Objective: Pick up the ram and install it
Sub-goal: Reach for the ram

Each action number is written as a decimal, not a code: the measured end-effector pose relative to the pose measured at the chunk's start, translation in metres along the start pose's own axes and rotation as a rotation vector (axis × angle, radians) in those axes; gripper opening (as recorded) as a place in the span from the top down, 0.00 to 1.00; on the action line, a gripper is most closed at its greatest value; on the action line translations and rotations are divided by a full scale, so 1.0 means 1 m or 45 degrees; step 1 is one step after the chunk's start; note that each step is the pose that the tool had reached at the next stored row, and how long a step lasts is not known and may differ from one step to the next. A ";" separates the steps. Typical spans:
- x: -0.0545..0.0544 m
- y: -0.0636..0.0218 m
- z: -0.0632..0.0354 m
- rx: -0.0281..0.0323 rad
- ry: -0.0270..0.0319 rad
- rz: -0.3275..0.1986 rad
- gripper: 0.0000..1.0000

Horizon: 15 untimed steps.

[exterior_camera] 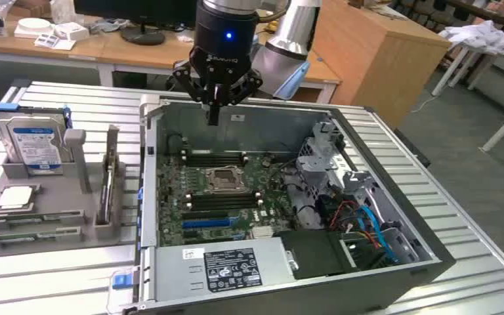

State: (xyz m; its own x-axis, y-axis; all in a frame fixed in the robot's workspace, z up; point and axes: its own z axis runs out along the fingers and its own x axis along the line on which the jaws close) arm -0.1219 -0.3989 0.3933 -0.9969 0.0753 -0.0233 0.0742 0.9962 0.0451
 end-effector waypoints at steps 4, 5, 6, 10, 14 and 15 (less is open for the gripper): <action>0.000 0.0000 0.0000 0.0000 0.0000 0.000 0.89; 0.000 0.0000 0.0000 0.0000 0.0000 0.000 0.89; 0.000 0.0000 0.0000 0.0000 0.0000 0.000 0.89; 0.000 0.0000 0.0000 0.0000 0.0000 0.000 0.89; 0.001 -0.0001 0.0001 -0.0002 -0.0002 0.000 0.89; 0.002 -0.0002 0.0002 -0.0003 -0.0003 0.000 0.89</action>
State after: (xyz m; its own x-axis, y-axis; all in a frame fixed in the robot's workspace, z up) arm -0.1242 -0.3989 0.3931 -0.9969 0.0753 -0.0235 0.0742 0.9962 0.0453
